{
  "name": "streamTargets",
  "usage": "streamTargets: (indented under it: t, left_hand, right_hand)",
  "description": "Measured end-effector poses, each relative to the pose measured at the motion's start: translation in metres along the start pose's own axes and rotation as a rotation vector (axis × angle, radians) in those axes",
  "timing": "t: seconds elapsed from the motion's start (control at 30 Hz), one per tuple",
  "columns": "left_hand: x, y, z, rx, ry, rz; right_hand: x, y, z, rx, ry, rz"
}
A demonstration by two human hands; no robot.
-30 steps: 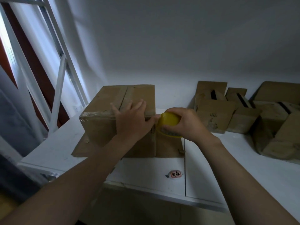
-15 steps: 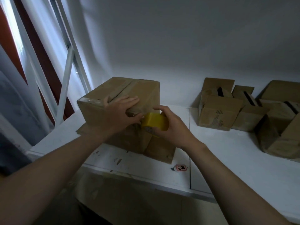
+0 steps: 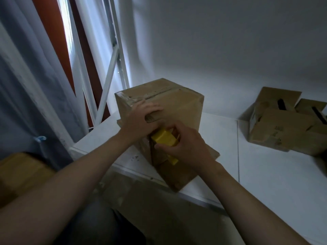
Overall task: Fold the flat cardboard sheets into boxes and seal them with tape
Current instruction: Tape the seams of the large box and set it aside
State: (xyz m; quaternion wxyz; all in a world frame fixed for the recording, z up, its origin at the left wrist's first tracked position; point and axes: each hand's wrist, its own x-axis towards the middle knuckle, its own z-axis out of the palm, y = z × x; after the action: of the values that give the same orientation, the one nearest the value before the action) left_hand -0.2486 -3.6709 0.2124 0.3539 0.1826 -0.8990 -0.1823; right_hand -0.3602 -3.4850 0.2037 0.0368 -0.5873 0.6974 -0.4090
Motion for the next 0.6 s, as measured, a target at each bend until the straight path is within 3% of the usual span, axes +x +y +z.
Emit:
streamTargets:
  t: [0.13,0.43,0.6]
  left_hand:
    - [0.0,-0.002,0.011,-0.038,0.033,-0.079]
    - [0.011,-0.04,-0.004,-0.306,-0.08,-0.02]
    - [-0.004,-0.056,0.024,-0.131,-0.015,0.1]
  right_hand:
    - [-0.002,-0.002,-0.007,0.085,-0.048,0.044]
    - [0.006,-0.004,0.008,0.223,-0.087,0.123]
    - [0.007,-0.006,0.019,0.272,-0.056,0.128]
